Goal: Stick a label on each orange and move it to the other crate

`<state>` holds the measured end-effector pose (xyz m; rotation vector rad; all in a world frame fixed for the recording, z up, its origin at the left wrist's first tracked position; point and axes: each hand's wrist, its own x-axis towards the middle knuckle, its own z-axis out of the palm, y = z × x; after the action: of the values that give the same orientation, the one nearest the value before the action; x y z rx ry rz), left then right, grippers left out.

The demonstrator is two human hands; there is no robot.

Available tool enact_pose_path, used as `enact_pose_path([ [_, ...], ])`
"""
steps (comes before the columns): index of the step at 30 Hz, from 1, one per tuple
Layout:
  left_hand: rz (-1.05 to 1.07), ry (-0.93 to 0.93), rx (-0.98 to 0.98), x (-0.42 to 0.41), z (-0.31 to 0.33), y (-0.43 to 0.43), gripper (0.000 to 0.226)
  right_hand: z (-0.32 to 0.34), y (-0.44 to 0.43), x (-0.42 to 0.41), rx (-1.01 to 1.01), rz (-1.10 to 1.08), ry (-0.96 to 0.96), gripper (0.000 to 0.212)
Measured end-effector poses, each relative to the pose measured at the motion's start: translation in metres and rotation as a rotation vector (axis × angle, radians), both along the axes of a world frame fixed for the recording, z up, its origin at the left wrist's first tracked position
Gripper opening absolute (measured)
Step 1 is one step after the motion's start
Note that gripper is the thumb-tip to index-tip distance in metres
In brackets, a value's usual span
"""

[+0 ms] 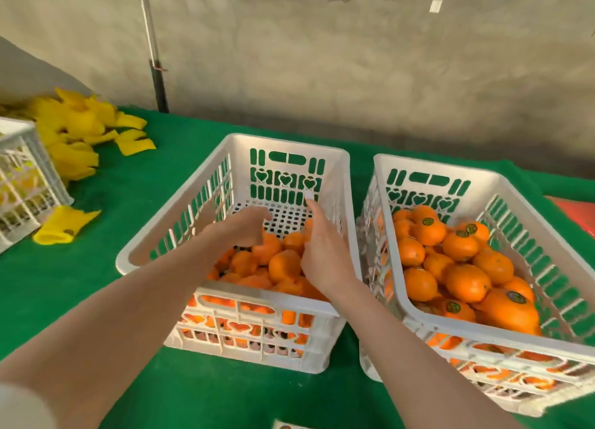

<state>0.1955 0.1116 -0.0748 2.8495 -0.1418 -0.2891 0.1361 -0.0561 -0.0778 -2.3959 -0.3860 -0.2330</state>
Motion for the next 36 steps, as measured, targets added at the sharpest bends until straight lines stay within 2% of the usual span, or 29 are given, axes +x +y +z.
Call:
enact_pose_path([
  [1, -0.087, 0.093, 0.100, 0.008, -0.007, -0.004, 0.068, -0.001, 0.000, 0.001, -0.003, -0.014, 0.002, 0.085],
  [4, -0.247, 0.220, 0.282, 0.024, -0.028, -0.012, 0.052, -0.004, 0.000, 0.003, 0.004, -0.035, 0.000, 0.083],
  [8, -0.203, 0.193, 0.205, 0.031, -0.039, -0.008, 0.063, -0.002, -0.001, 0.003, 0.023, -0.033, -0.002, 0.083],
  [11, -0.099, 0.109, -0.015, 0.030, -0.033, -0.002, 0.063, 0.002, -0.001, 0.000, 0.064, -0.041, -0.034, 0.082],
  [15, 0.059, 0.016, -0.573, 0.012, 0.005, 0.009, 0.085, 0.008, -0.003, -0.006, 0.240, -0.051, -0.068, 0.082],
  [18, 0.005, -0.018, -0.864, -0.022, 0.032, 0.008, 0.077, 0.018, -0.004, -0.015, 0.379, 0.009, -0.086, 0.092],
  [21, -0.061, -0.072, -1.027, -0.060, 0.049, -0.003, 0.069, 0.027, -0.007, -0.030, 0.507, 0.089, -0.079, 0.095],
  [26, -0.107, 0.242, -1.533, -0.101, 0.062, -0.022, 0.056, 0.042, -0.028, -0.061, 0.640, 0.122, -0.131, 0.077],
  [29, 0.015, 0.339, -1.684, -0.118, 0.065, -0.044, 0.059, 0.053, -0.049, -0.080, 0.737, 0.138, -0.089, 0.050],
  [31, 0.108, 0.368, -1.724, -0.126, 0.064, -0.061, 0.064, 0.061, -0.063, -0.090, 0.789, 0.130, -0.054, 0.029],
  [33, 0.171, 0.395, -1.730, -0.135, 0.068, -0.077, 0.057, 0.067, -0.076, -0.098, 0.799, 0.114, 0.002, 0.012],
  [36, 0.209, 0.430, -1.689, -0.142, 0.066, -0.101, 0.055, 0.073, -0.092, -0.109, 0.734, 0.092, 0.092, 0.008],
])
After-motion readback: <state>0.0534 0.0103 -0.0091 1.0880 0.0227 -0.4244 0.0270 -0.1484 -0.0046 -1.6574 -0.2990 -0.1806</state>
